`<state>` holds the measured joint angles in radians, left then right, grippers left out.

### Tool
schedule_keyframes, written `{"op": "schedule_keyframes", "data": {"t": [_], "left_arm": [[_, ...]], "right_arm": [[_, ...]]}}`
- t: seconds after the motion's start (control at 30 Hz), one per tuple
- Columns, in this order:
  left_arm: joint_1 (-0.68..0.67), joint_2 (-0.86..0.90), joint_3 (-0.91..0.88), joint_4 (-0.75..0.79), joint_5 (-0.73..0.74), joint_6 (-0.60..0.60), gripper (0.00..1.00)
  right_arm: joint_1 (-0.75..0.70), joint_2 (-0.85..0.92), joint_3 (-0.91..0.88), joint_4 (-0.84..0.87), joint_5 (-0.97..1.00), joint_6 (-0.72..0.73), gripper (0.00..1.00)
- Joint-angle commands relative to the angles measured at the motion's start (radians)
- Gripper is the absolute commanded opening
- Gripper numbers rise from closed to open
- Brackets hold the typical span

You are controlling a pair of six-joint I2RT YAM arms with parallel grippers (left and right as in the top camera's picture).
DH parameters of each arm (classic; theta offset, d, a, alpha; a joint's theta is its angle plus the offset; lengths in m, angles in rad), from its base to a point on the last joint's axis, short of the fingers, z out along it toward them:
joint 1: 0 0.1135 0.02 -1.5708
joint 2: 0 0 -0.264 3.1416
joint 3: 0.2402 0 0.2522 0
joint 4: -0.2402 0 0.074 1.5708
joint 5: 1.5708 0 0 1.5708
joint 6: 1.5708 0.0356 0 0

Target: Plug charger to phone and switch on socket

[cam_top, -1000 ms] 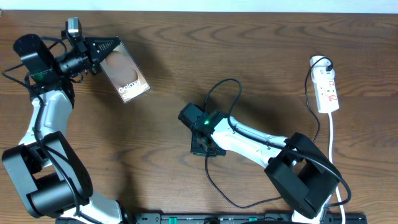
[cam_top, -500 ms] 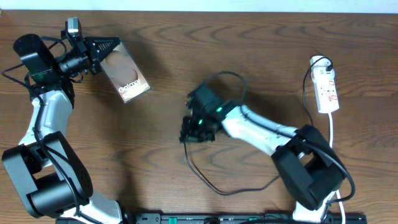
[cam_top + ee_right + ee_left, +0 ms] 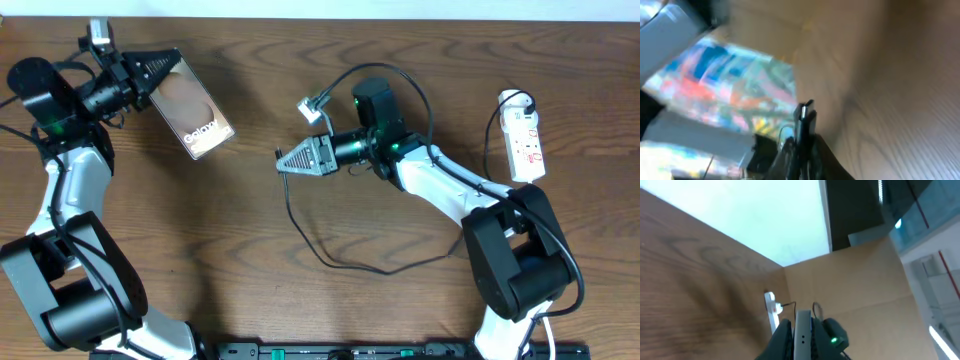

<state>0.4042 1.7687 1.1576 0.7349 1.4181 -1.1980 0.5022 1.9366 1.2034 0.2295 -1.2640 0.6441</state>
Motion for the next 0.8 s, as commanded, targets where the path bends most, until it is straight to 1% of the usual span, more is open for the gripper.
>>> {"op": "schedule_keyframes", "data": {"t": [0.0,0.1,0.17,0.47,0.53,0.63,0.67,0.77], "left_arm": [[0.003,-0.024,0.023,0.104,0.010,-0.127,0.08],[0.003,-0.024,0.023,0.167,0.005,-0.185,0.08],[0.003,-0.024,0.023,0.188,-0.010,-0.214,0.07],[0.003,-0.024,0.023,0.192,-0.019,-0.226,0.07],[0.003,-0.024,0.023,0.192,-0.016,-0.225,0.07],[0.003,-0.024,0.023,0.192,-0.016,-0.225,0.07],[0.003,-0.024,0.023,0.192,-0.016,-0.225,0.07],[0.003,-0.024,0.023,0.192,-0.016,-0.225,0.07]], "right_arm": [[0.016,0.005,0.011,0.189,-0.158,0.174,0.09],[0.030,0.005,0.011,0.319,-0.157,0.280,0.09],[0.037,0.005,0.011,0.364,-0.152,0.308,0.09],[0.042,0.006,0.011,0.354,-0.141,0.309,0.08],[0.042,0.007,0.011,0.348,-0.141,0.289,0.07],[0.041,0.007,0.011,0.297,-0.121,0.247,0.07],[0.041,0.007,0.011,0.212,-0.077,0.206,0.06],[0.041,0.007,0.011,0.037,0.032,0.116,0.05]]}}
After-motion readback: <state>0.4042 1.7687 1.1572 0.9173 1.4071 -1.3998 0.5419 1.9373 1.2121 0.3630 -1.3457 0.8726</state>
